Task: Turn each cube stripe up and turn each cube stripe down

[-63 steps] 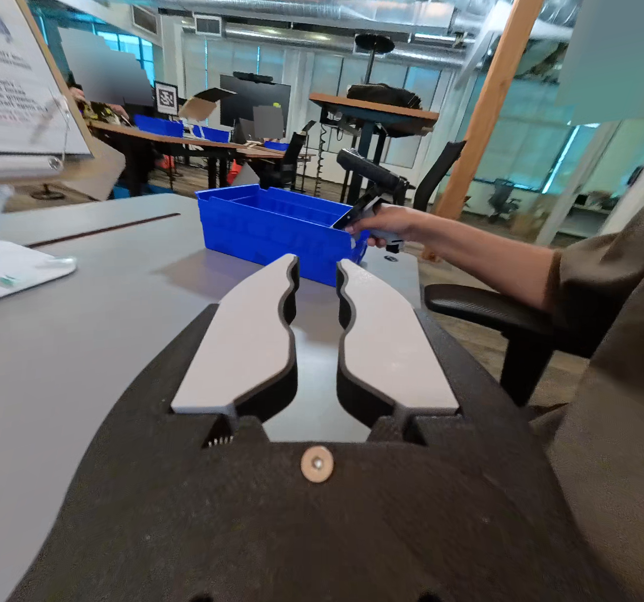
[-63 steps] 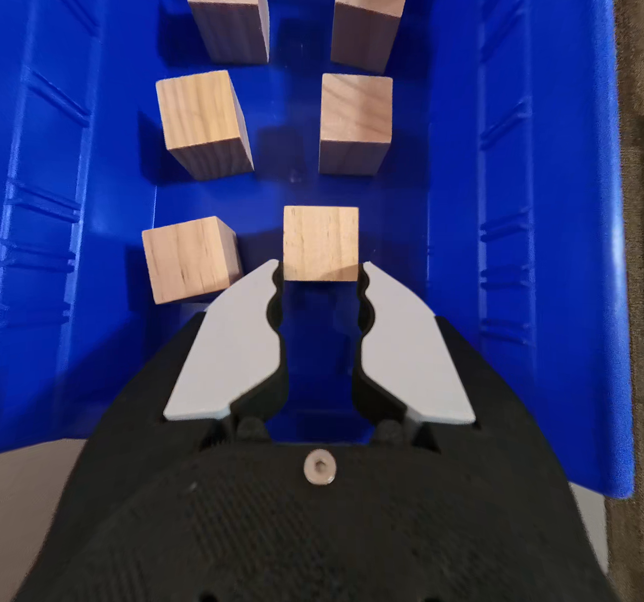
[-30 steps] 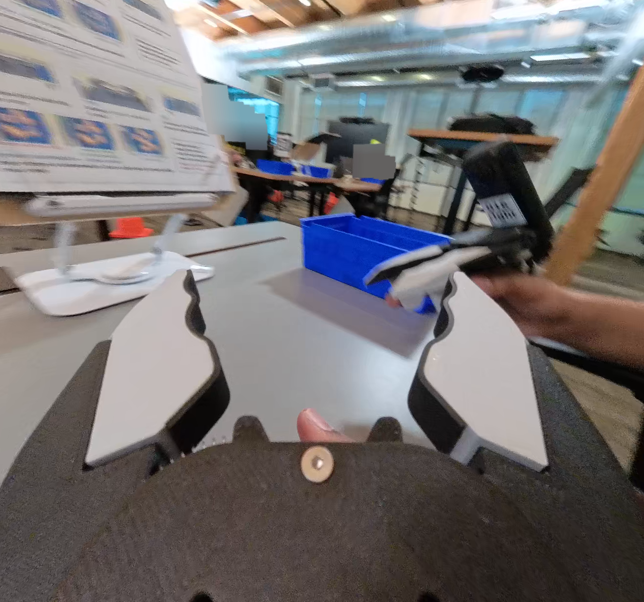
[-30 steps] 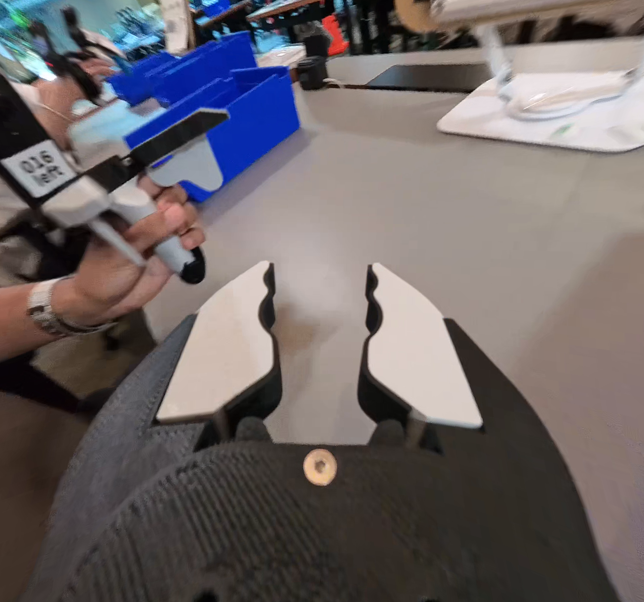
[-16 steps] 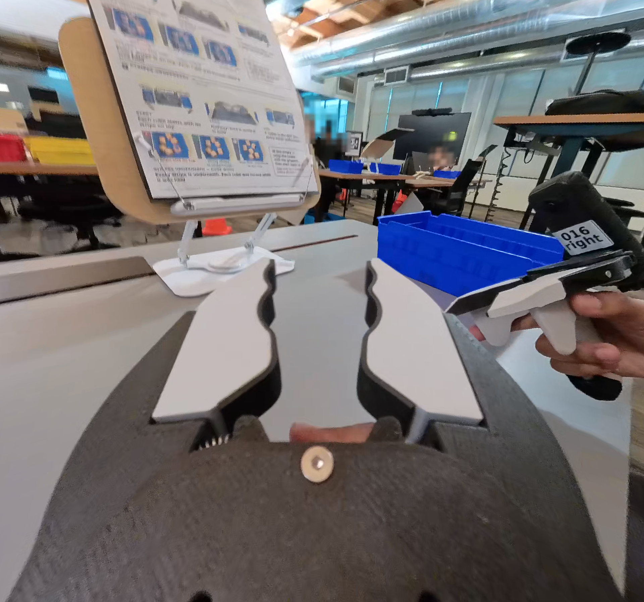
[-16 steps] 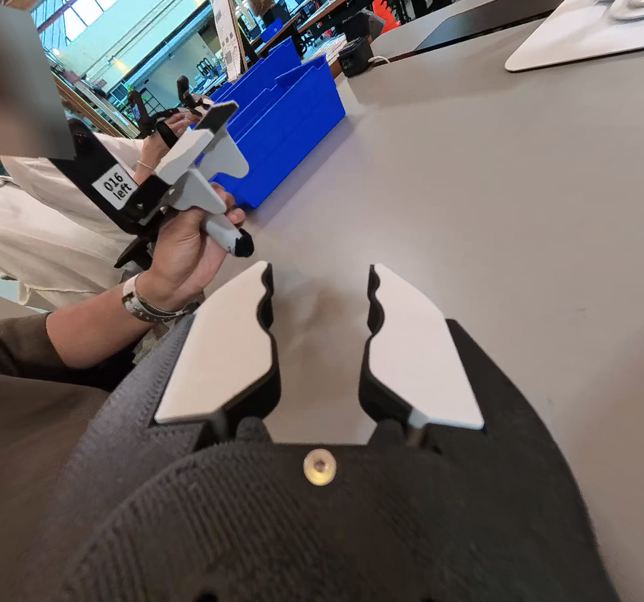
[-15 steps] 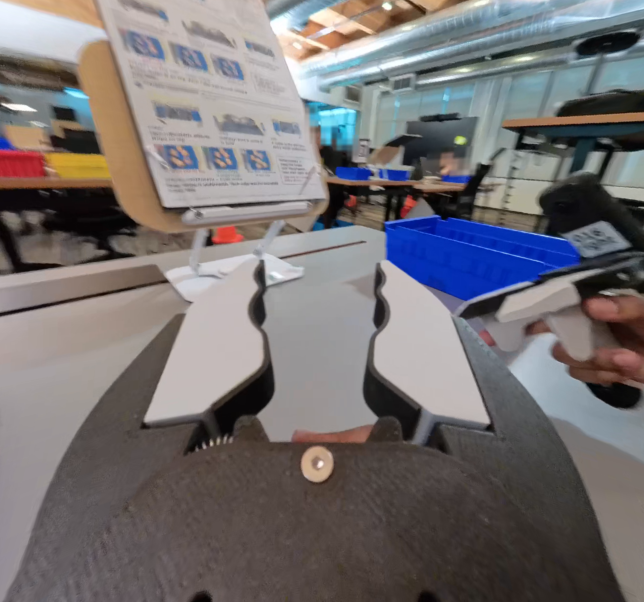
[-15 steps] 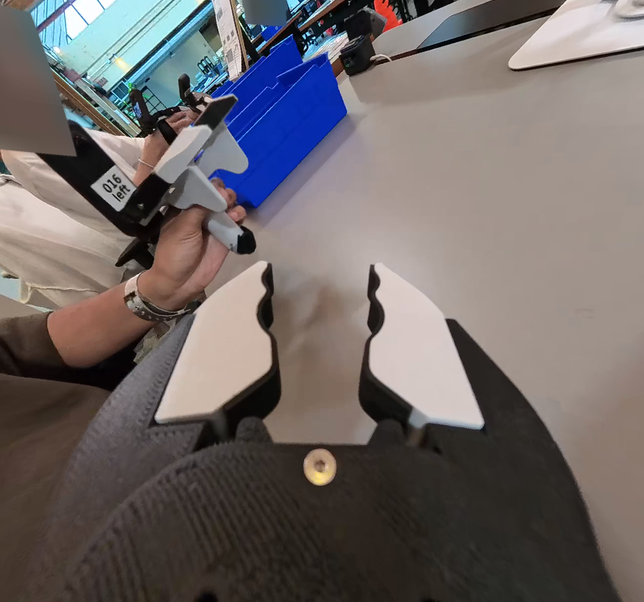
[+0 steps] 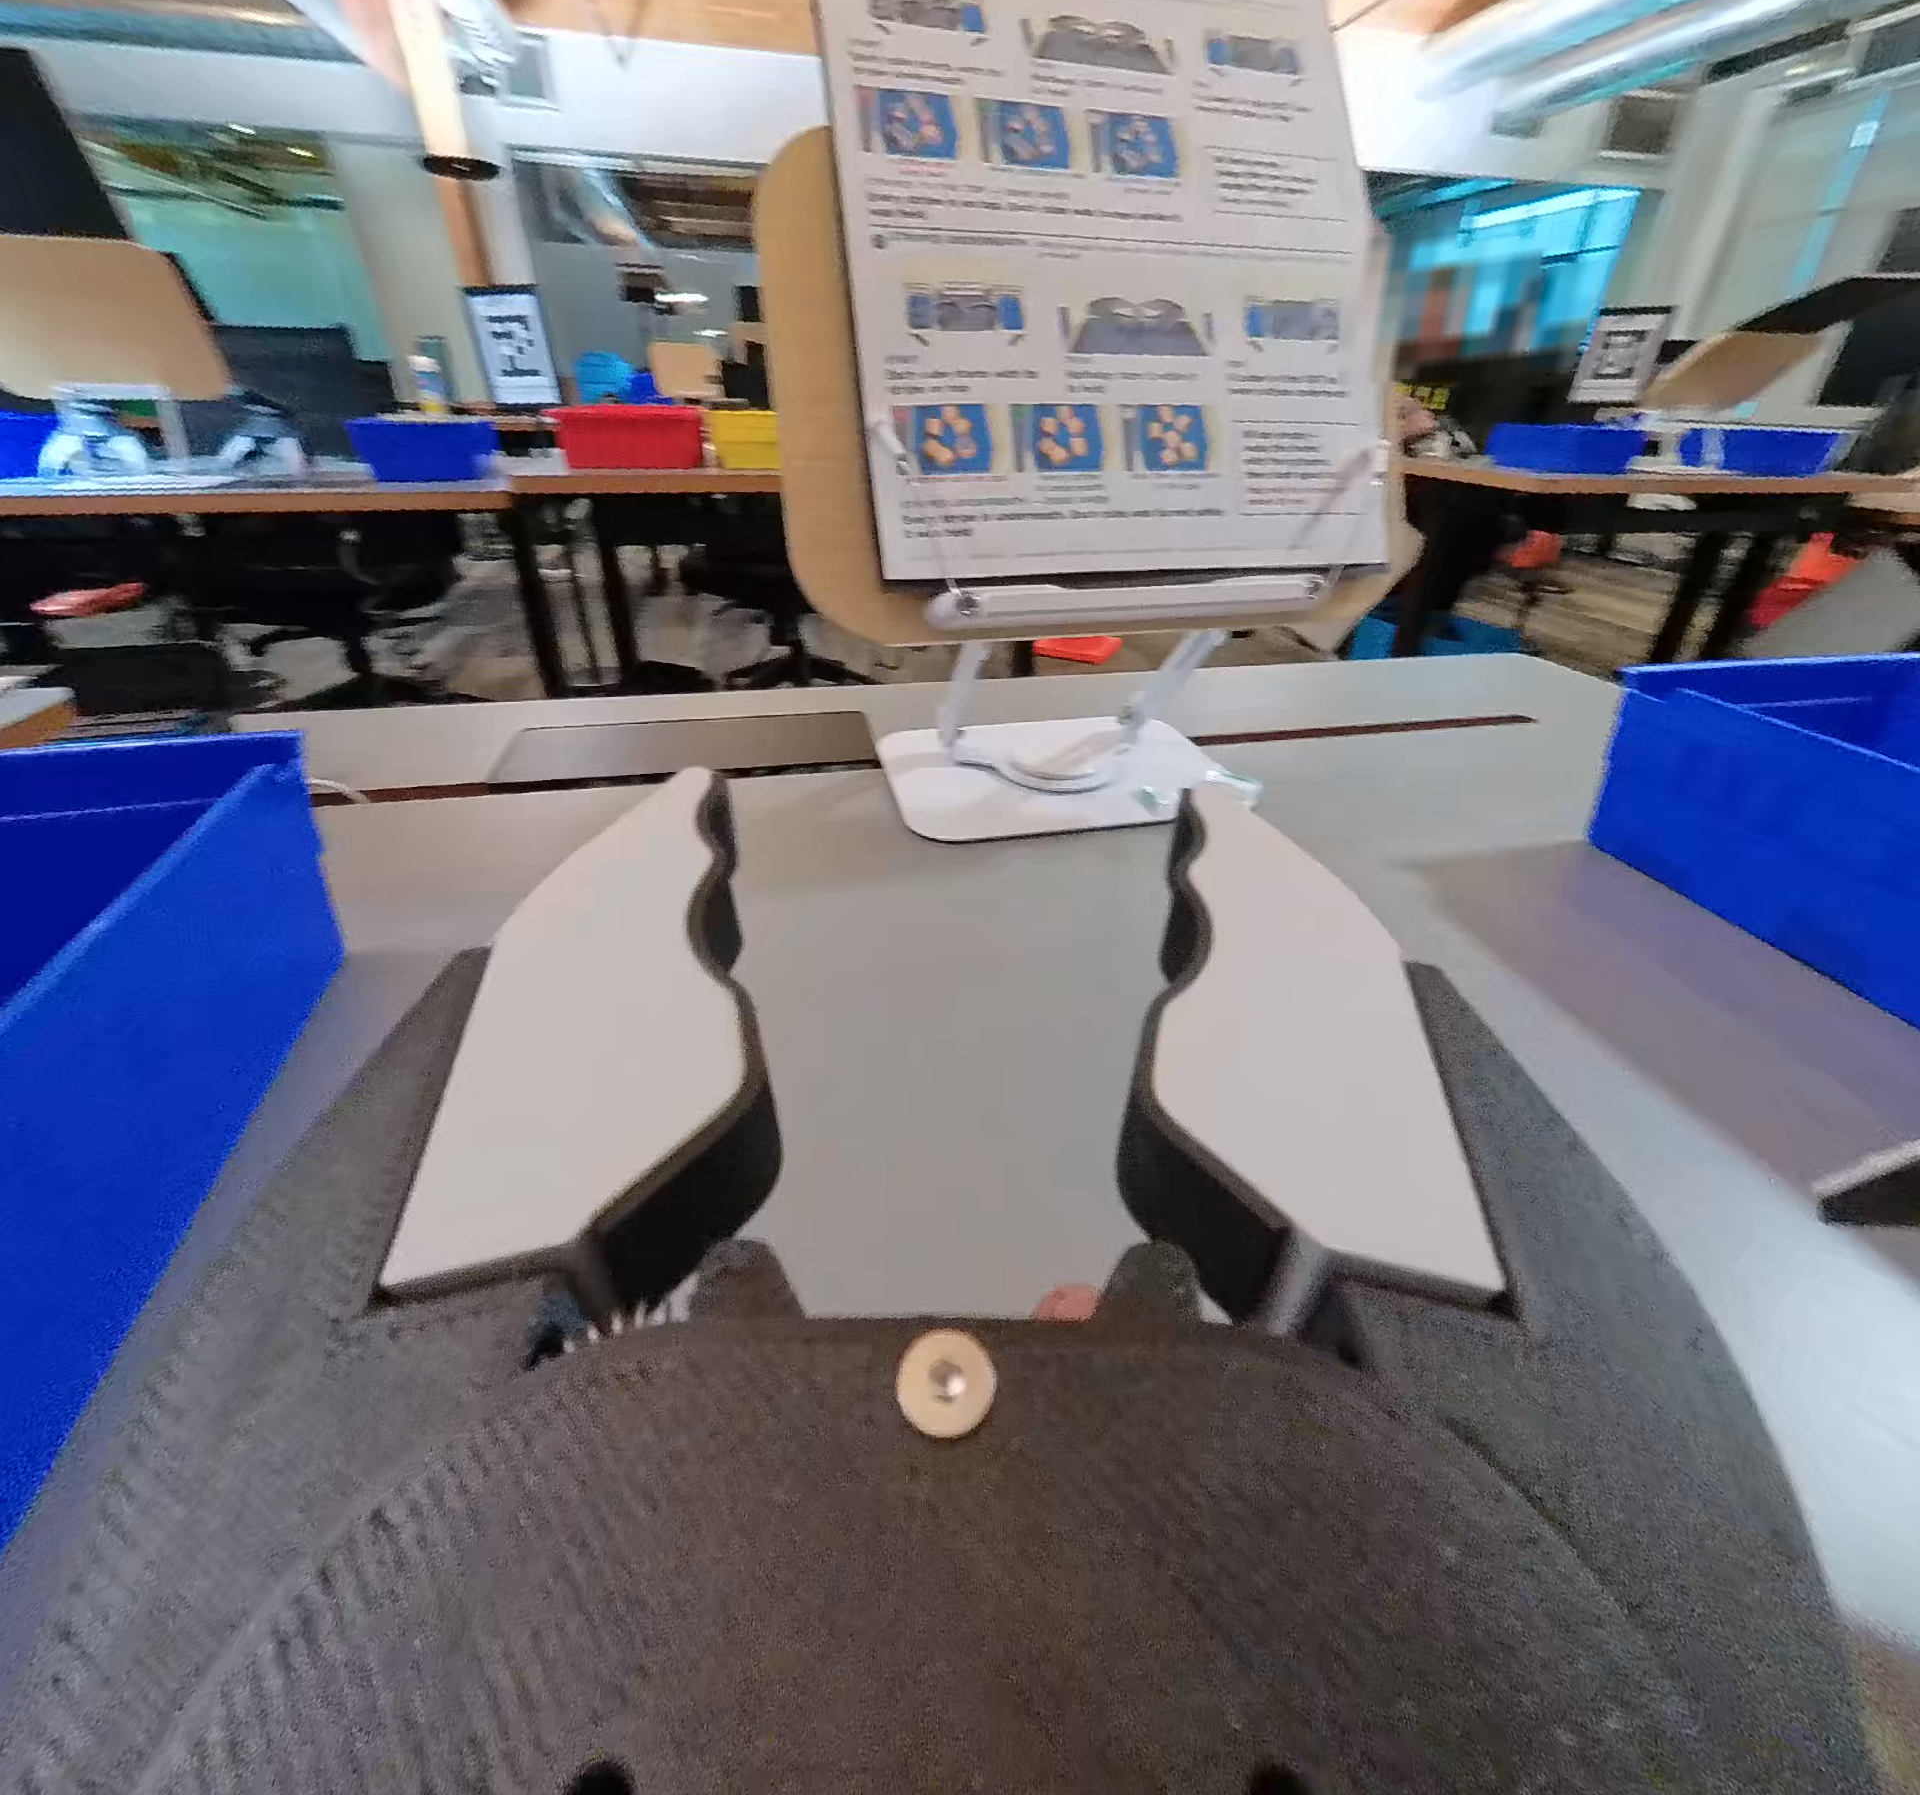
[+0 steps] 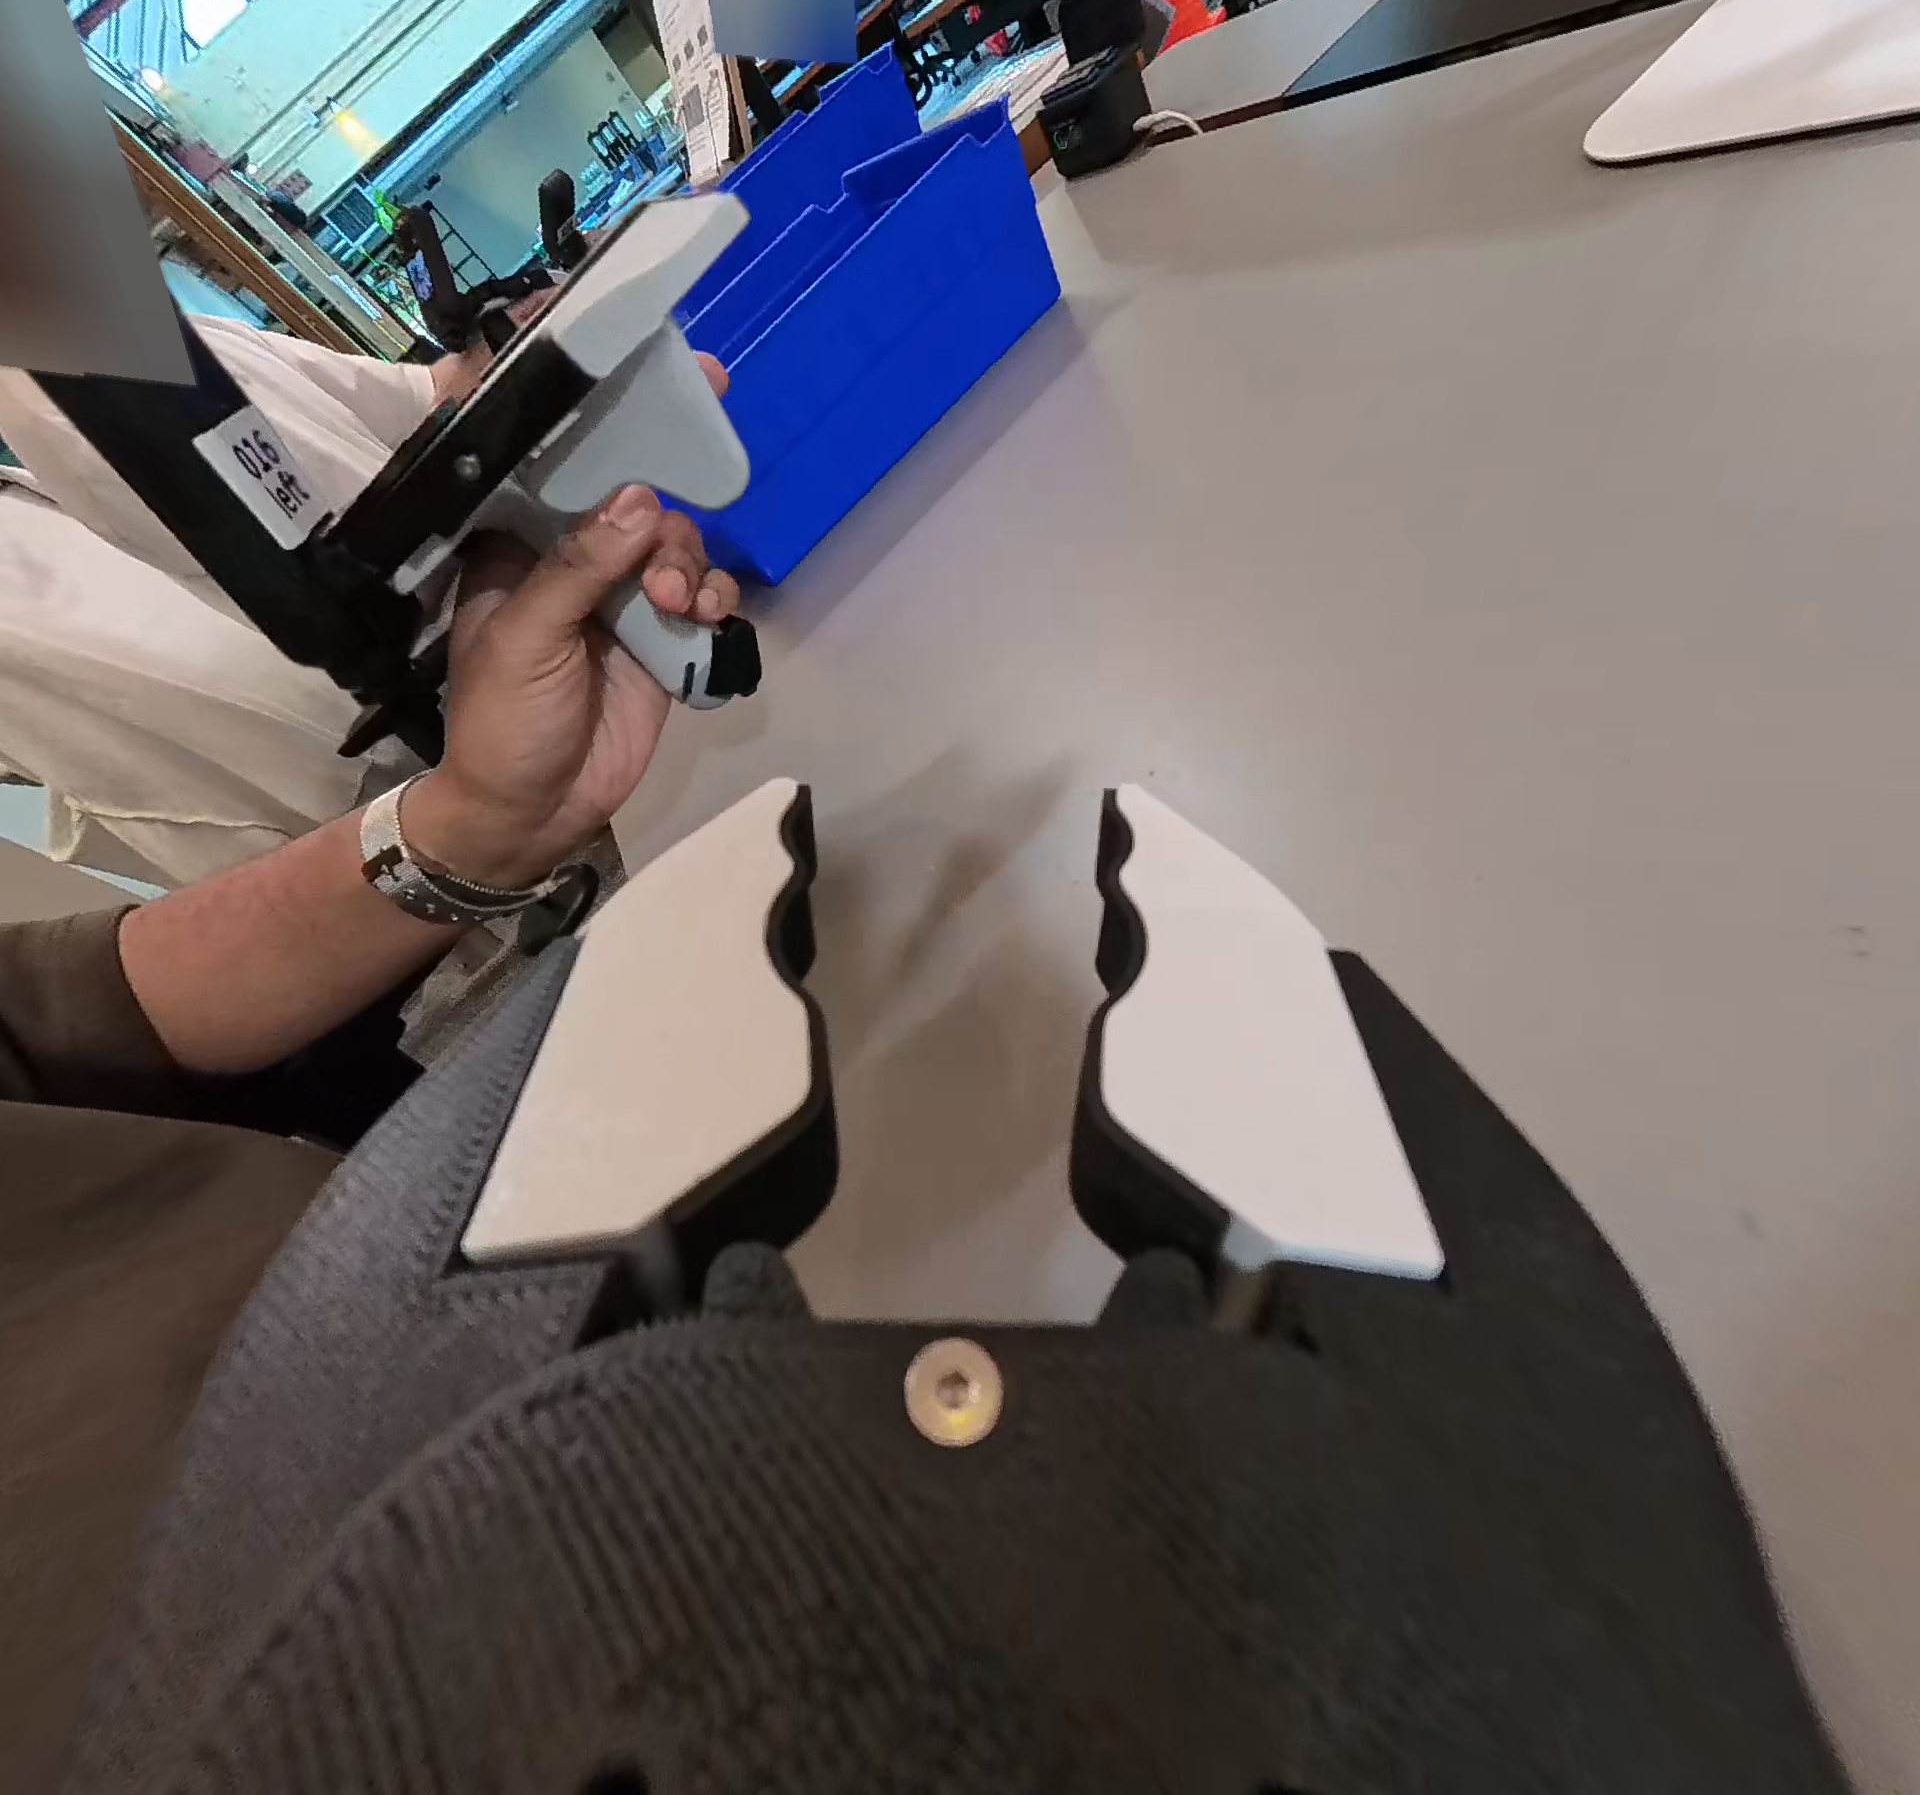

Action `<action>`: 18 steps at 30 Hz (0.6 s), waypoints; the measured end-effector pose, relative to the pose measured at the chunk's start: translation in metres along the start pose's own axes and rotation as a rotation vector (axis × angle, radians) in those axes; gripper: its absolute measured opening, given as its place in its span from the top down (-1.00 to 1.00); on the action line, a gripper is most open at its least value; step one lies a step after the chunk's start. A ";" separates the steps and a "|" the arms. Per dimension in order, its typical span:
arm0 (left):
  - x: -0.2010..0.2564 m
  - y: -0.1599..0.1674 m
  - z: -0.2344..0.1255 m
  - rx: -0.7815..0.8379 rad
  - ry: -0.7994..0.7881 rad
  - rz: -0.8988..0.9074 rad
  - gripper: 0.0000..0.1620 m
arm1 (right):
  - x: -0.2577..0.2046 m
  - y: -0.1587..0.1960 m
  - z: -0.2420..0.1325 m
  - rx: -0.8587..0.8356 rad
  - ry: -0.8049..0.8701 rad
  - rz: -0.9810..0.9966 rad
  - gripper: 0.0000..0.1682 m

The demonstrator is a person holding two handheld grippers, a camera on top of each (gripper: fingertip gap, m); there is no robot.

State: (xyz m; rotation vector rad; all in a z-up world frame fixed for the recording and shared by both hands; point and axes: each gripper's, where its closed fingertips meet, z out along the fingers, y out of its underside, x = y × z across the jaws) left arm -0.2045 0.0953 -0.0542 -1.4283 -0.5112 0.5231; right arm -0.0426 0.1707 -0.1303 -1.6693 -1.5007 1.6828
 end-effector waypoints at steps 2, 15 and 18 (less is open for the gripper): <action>-0.001 0.001 0.000 -0.002 -0.014 -0.008 0.08 | 0.001 0.000 0.000 0.002 -0.002 0.011 0.37; 0.010 0.007 0.003 -0.032 -0.002 0.076 0.02 | 0.007 0.000 -0.001 -0.003 0.039 -0.039 0.34; 0.015 0.011 0.004 -0.055 -0.003 0.129 0.10 | 0.003 0.003 -0.002 -0.034 0.047 -0.113 0.41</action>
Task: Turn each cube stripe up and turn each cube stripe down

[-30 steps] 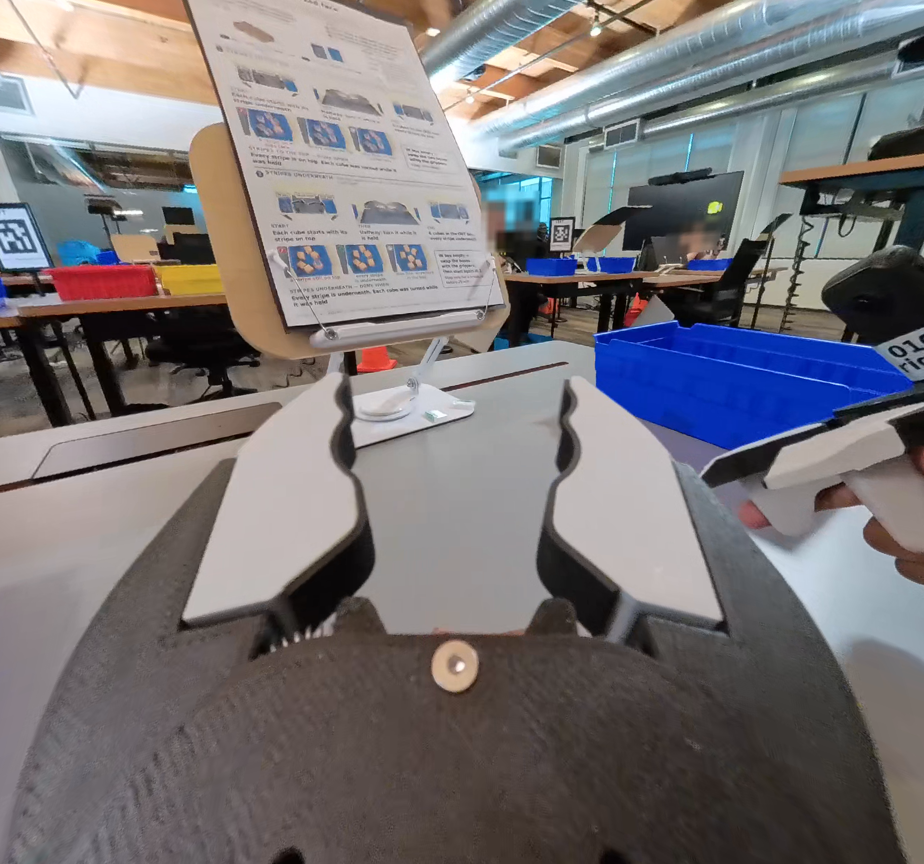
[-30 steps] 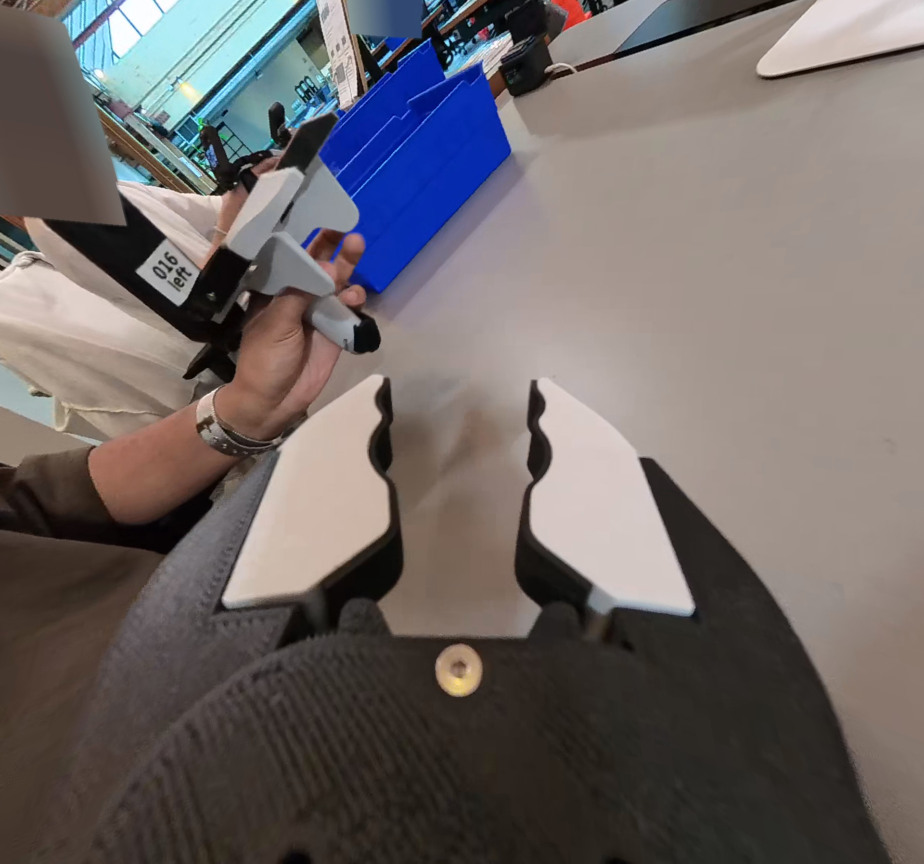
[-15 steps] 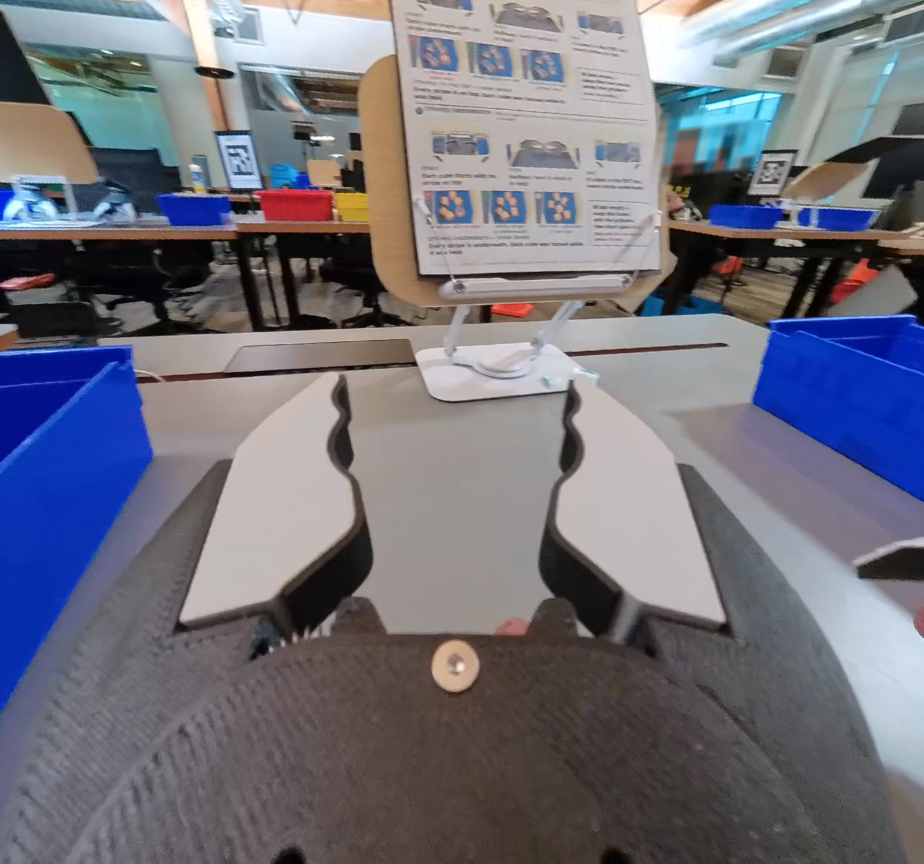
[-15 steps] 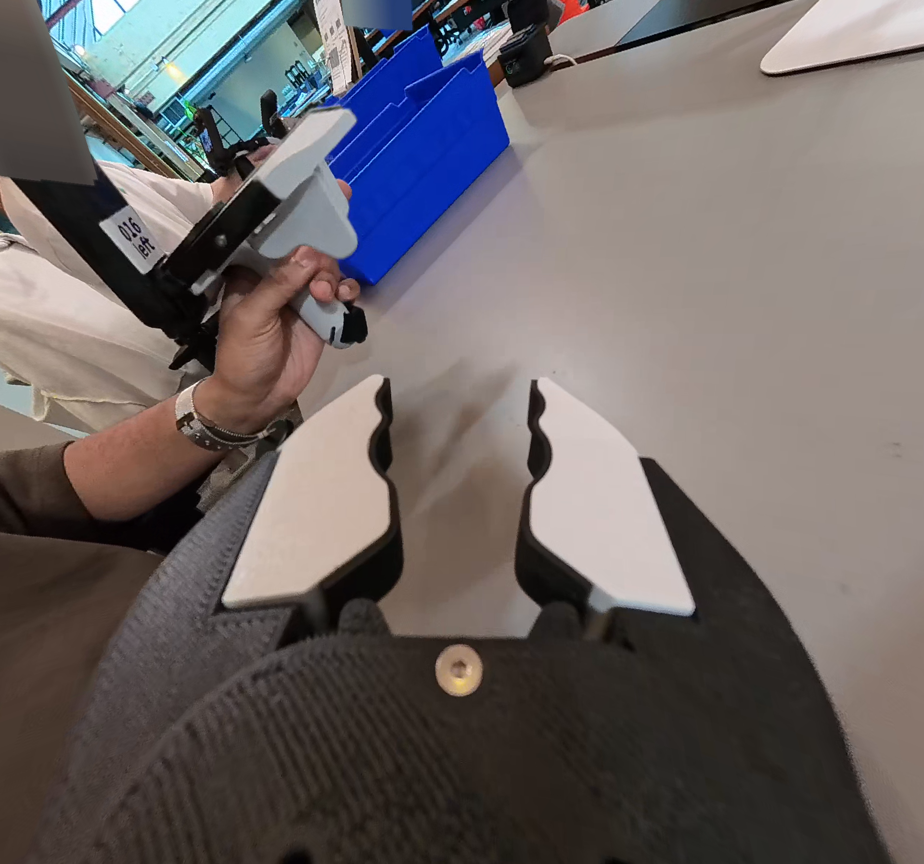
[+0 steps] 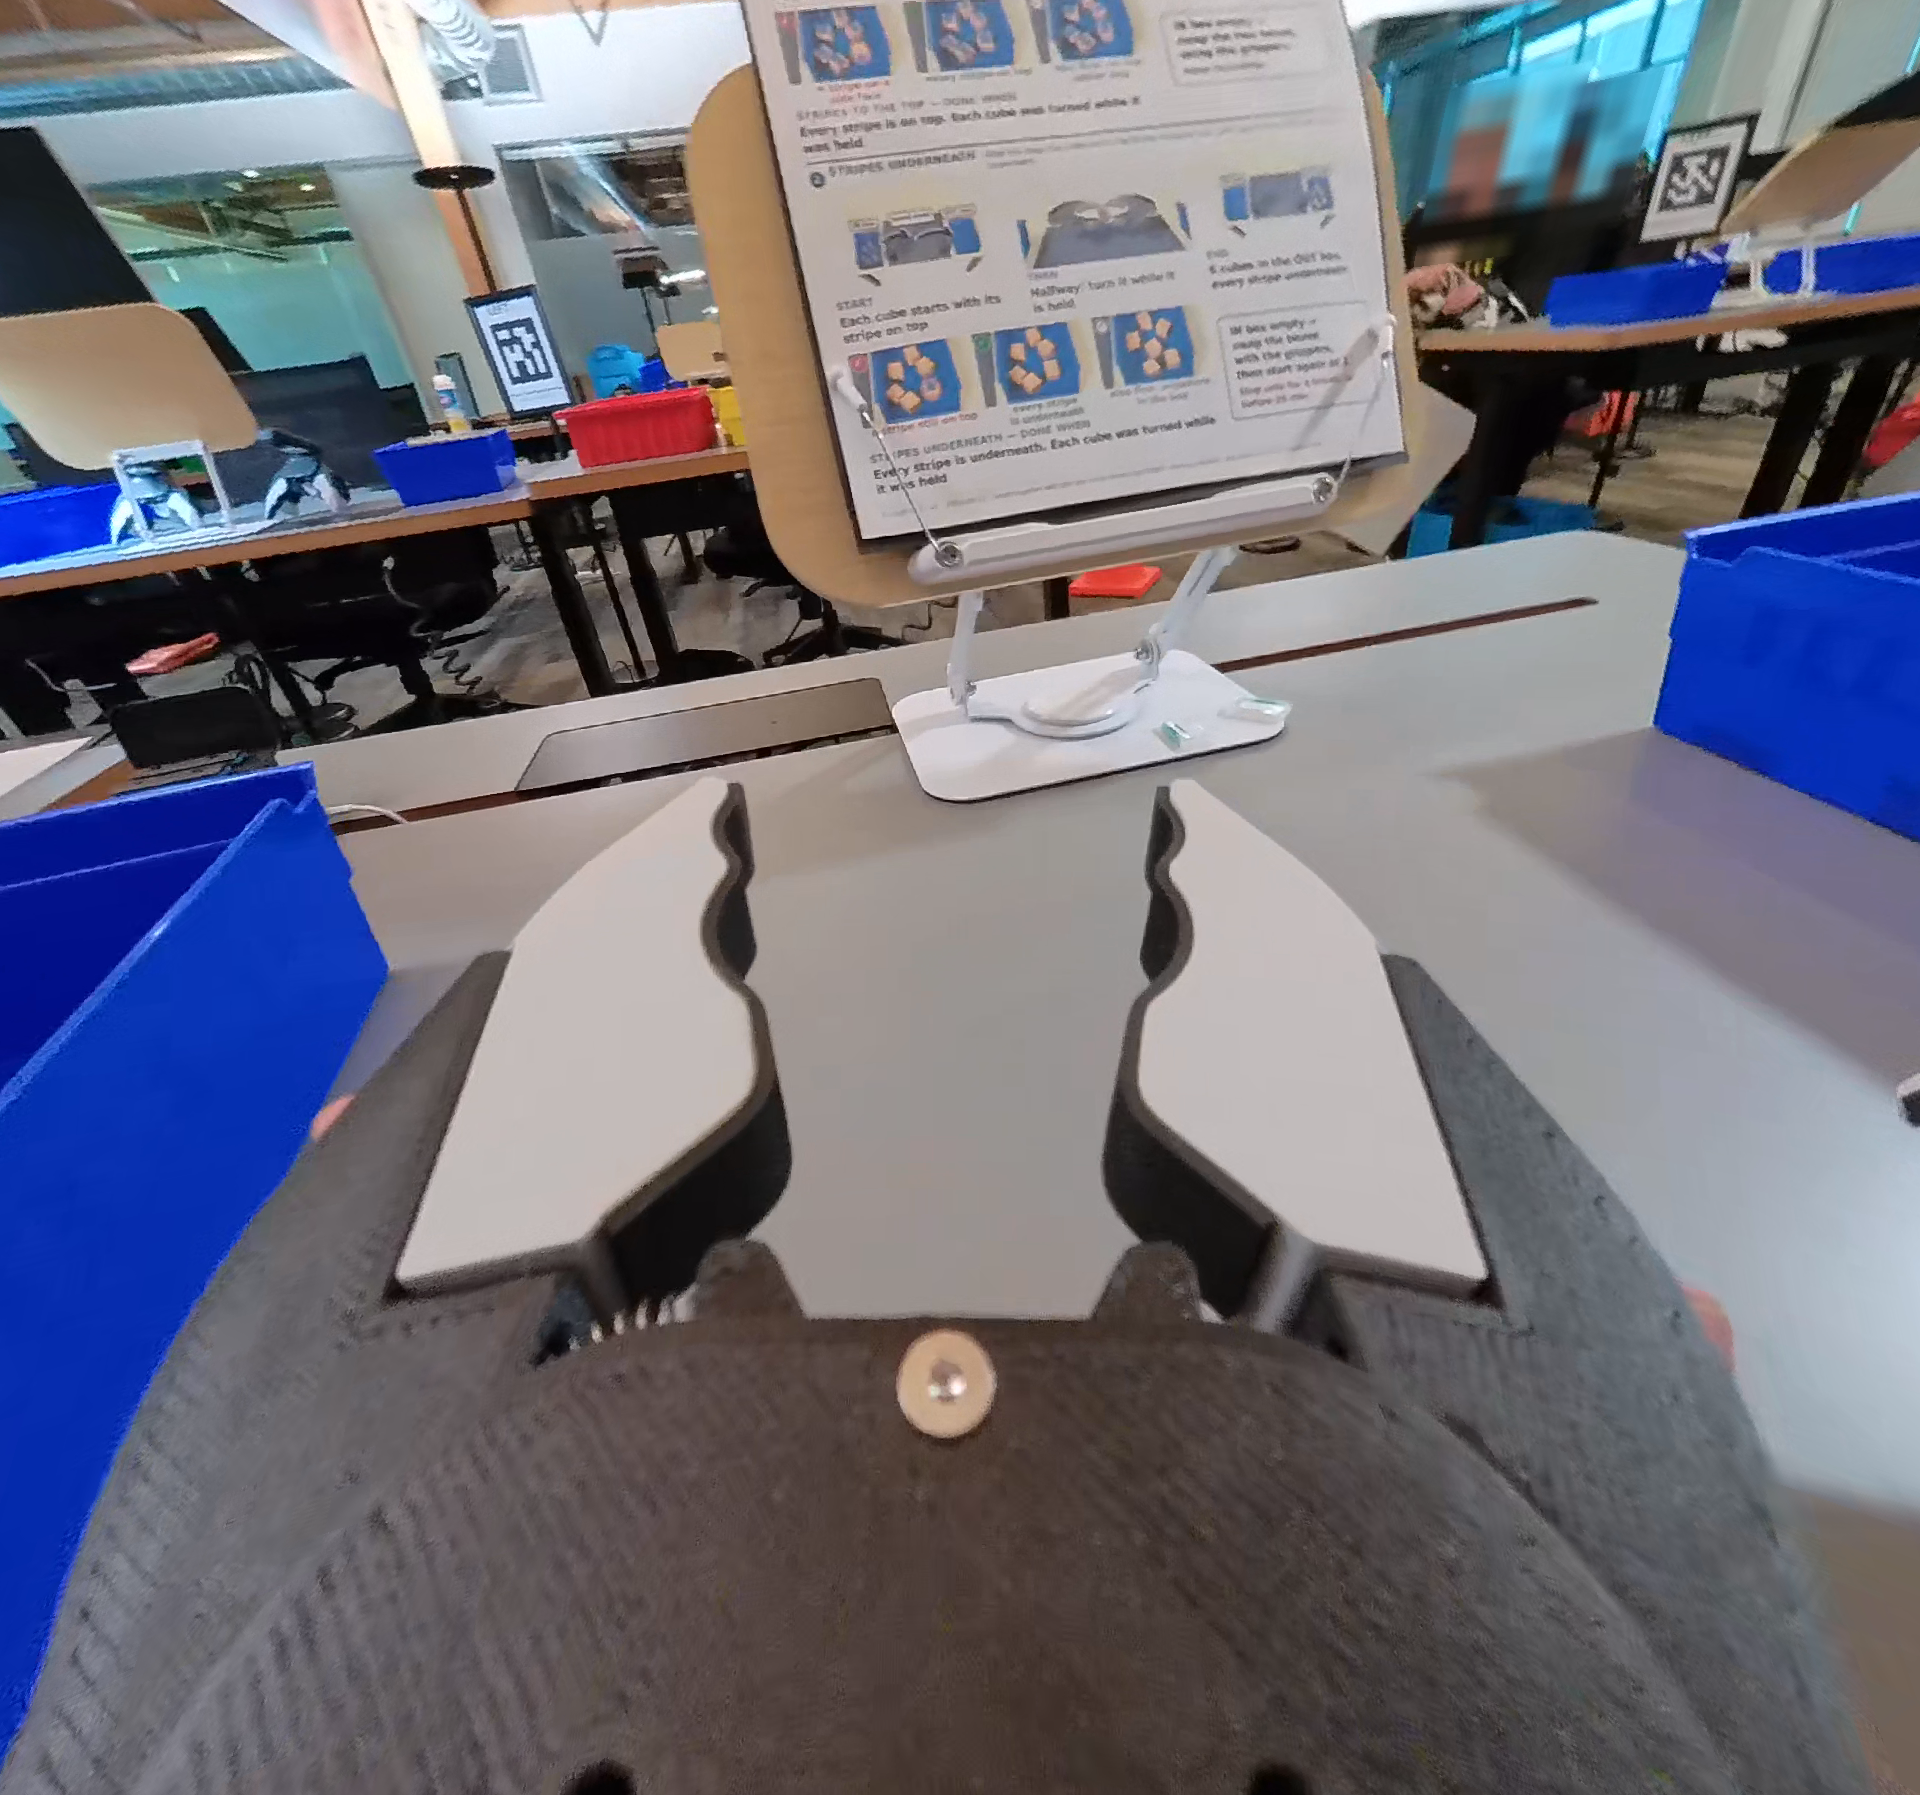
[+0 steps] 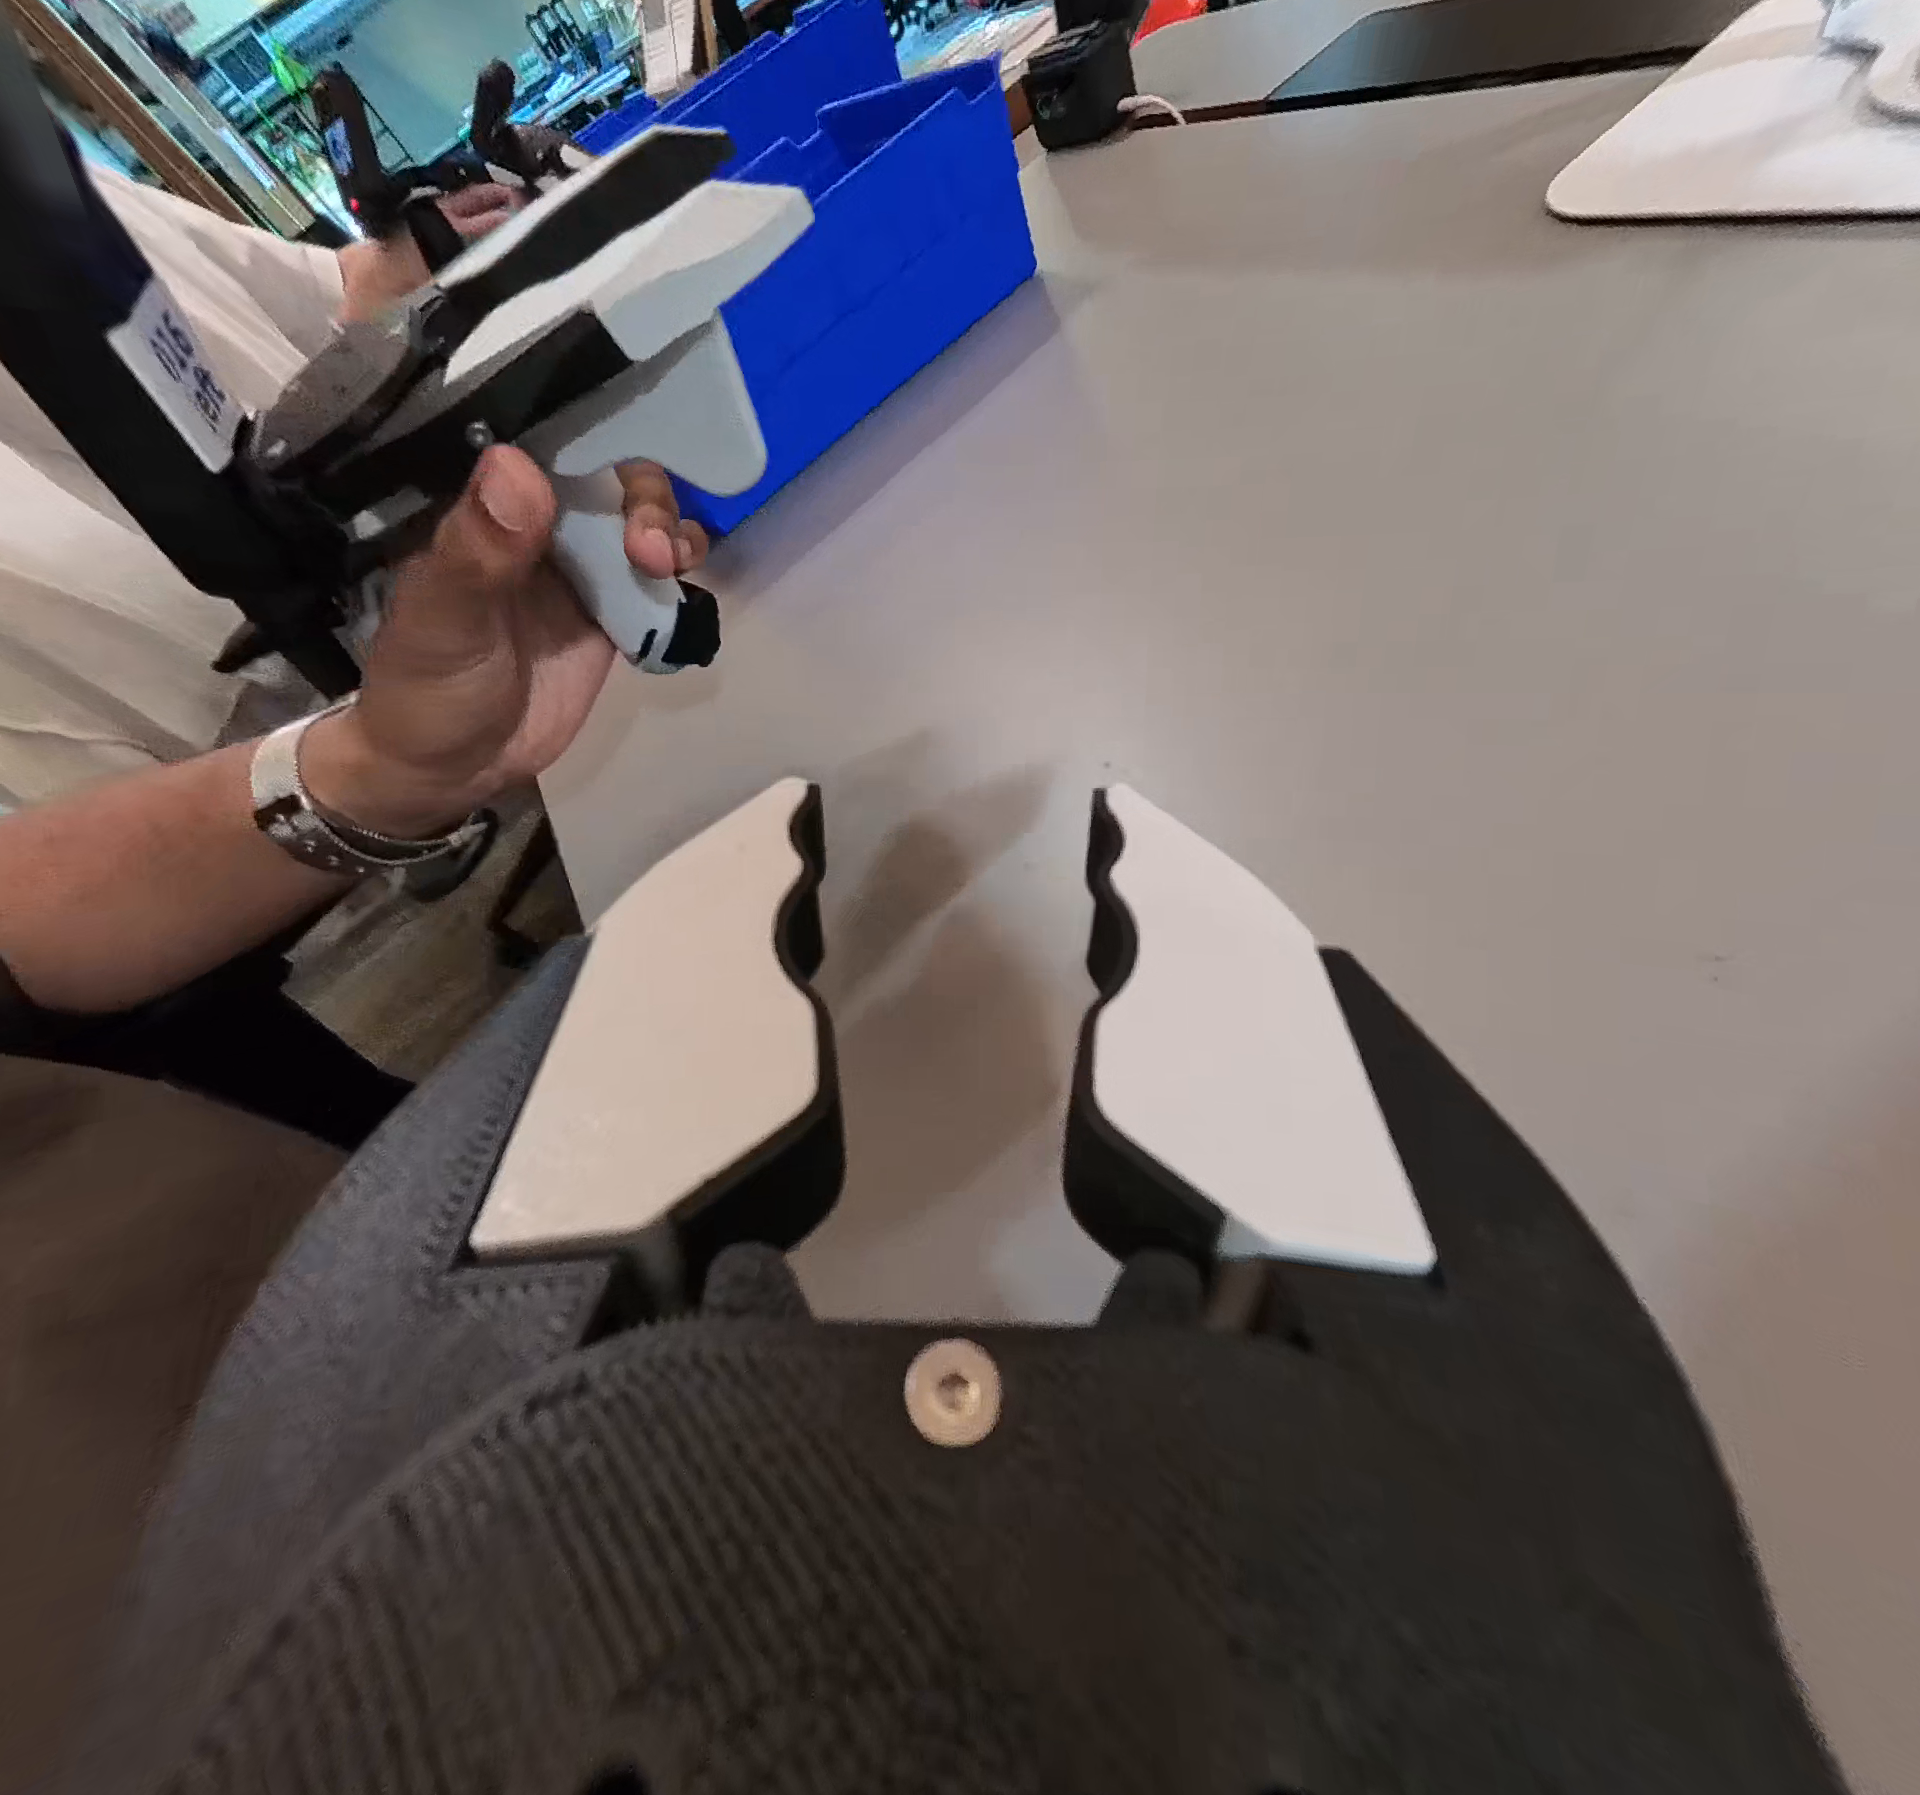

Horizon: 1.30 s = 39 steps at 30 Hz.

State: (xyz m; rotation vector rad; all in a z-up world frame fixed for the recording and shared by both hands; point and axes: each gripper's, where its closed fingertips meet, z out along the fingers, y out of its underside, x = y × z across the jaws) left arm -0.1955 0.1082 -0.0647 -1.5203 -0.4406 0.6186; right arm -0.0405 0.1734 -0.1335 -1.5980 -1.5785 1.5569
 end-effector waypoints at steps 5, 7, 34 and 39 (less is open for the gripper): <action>0.012 -0.006 -0.007 0.037 0.096 0.008 -0.05 | -0.004 -0.004 -0.001 0.015 0.067 -0.168 0.44; 0.006 -0.008 -0.008 0.056 0.069 0.005 0.18 | -0.002 -0.006 -0.001 0.022 0.120 -0.248 0.43; 0.003 0.017 0.007 0.074 0.179 -0.091 1.00 | 0.033 -0.021 -0.017 0.089 0.462 -0.411 1.00; 0.017 0.008 0.000 0.046 0.234 -0.093 1.00 | 0.046 -0.019 -0.021 0.068 0.532 -0.363 1.00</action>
